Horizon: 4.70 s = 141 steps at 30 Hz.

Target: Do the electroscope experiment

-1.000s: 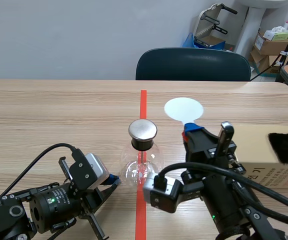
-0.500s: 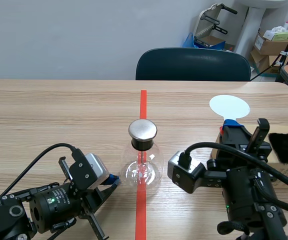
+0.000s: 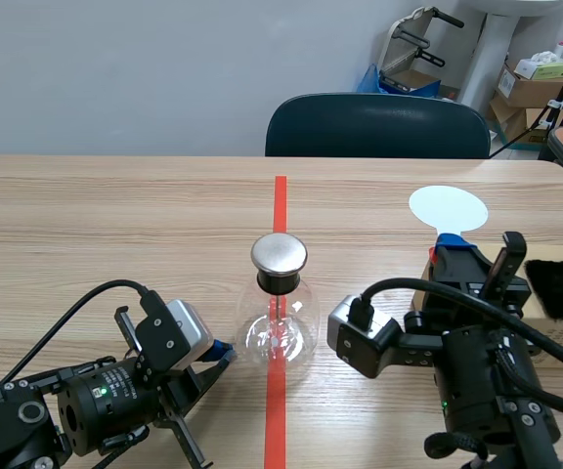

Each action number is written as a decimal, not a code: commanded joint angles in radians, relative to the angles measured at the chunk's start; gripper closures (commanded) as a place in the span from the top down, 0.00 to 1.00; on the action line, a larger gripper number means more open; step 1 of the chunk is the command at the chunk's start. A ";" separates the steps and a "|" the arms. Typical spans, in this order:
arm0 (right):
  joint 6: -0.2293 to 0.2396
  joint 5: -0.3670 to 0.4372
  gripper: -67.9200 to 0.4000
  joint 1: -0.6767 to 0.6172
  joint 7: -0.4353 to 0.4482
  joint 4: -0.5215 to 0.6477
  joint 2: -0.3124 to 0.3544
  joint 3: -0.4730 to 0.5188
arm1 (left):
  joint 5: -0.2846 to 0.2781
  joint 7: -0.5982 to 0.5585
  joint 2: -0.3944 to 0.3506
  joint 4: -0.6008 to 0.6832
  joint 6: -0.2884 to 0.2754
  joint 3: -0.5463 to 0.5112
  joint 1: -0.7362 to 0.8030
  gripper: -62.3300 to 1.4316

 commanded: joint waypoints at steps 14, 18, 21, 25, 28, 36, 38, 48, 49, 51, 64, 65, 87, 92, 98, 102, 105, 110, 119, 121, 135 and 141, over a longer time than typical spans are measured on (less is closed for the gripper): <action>-0.021 -0.001 0.03 0.009 -0.003 0.010 0.003 0.002 | -0.006 -0.014 0.005 0.016 0.005 -0.001 0.000 0.08; -0.021 -0.001 0.03 0.009 -0.003 0.010 0.003 0.002 | -0.006 -0.014 0.005 0.016 0.005 -0.001 0.000 0.08; -0.021 -0.001 0.03 0.009 -0.003 0.010 0.003 0.002 | -0.006 -0.014 0.005 0.016 0.005 -0.001 0.000 0.08; -0.021 -0.001 0.03 0.009 -0.003 0.010 0.003 0.002 | -0.006 -0.014 0.005 0.016 0.005 -0.001 0.000 0.08; -0.021 -0.001 0.03 0.009 -0.003 0.010 0.003 0.002 | -0.006 -0.014 0.005 0.016 0.005 -0.001 0.000 0.08; -0.021 -0.001 0.03 0.009 0.011 0.010 0.003 0.002 | -0.006 -0.014 0.005 0.016 0.005 -0.001 0.000 0.08; -0.022 -0.001 0.03 0.009 0.039 0.010 0.003 0.002 | -0.006 -0.014 0.005 0.016 0.005 -0.001 0.000 0.08; -0.082 -0.001 0.03 0.009 0.301 0.010 0.003 0.002 | -0.006 -0.018 0.005 0.016 0.005 -0.001 0.000 0.08; -0.082 -0.001 0.03 0.009 0.327 0.010 0.003 0.002 | -0.006 -0.018 0.005 0.016 0.005 -0.001 0.000 0.08; -0.082 -0.001 0.03 0.009 0.373 0.010 0.003 0.002 | -0.006 -0.018 0.005 0.016 0.005 -0.001 0.000 0.08; -0.062 -0.001 0.03 0.009 0.586 0.010 0.003 0.002 | -0.006 -0.018 0.005 0.016 0.005 -0.001 0.000 0.08; -0.062 -0.001 0.03 0.009 0.597 0.010 0.003 0.002 | -0.006 -0.018 0.005 0.016 0.005 -0.001 0.000 0.08; -0.062 -0.001 0.03 0.009 0.656 0.010 0.003 0.002 | -0.006 -0.017 0.005 0.016 0.005 -0.001 0.000 0.08; -0.062 -0.001 0.03 0.009 0.656 0.010 0.003 0.002 | -0.006 -0.017 0.005 0.016 0.005 -0.001 0.000 0.08; -0.062 -0.001 0.03 0.009 0.656 0.010 0.003 0.002 | -0.006 -0.017 0.005 0.016 0.005 -0.001 0.000 0.08; -0.062 -0.001 0.03 0.009 0.656 0.010 0.003 0.002 | -0.006 -0.017 0.005 0.016 0.005 -0.001 0.000 0.08; -0.062 -0.001 0.03 0.009 0.656 0.010 0.003 0.002 | -0.006 -0.017 0.005 0.016 0.005 -0.001 0.000 0.08; -0.062 -0.001 0.03 0.009 0.656 0.010 0.003 0.002 | -0.006 -0.017 0.005 0.016 0.005 -0.001 0.000 0.08; -0.062 -0.001 0.03 0.009 0.656 0.010 0.003 0.002 | -0.006 -0.017 0.005 0.016 0.005 -0.001 0.000 0.08; -0.062 -0.001 0.03 0.009 0.656 0.010 0.003 0.002 | -0.006 -0.017 0.005 0.016 0.005 -0.001 0.000 0.08; -0.062 -0.001 0.03 0.009 0.656 0.010 0.003 0.002 | -0.006 -0.017 0.005 0.016 0.005 -0.001 0.000 0.08; -0.062 -0.001 0.03 0.009 0.656 0.010 0.003 0.002 | -0.006 -0.017 0.005 0.016 0.005 -0.001 0.000 0.08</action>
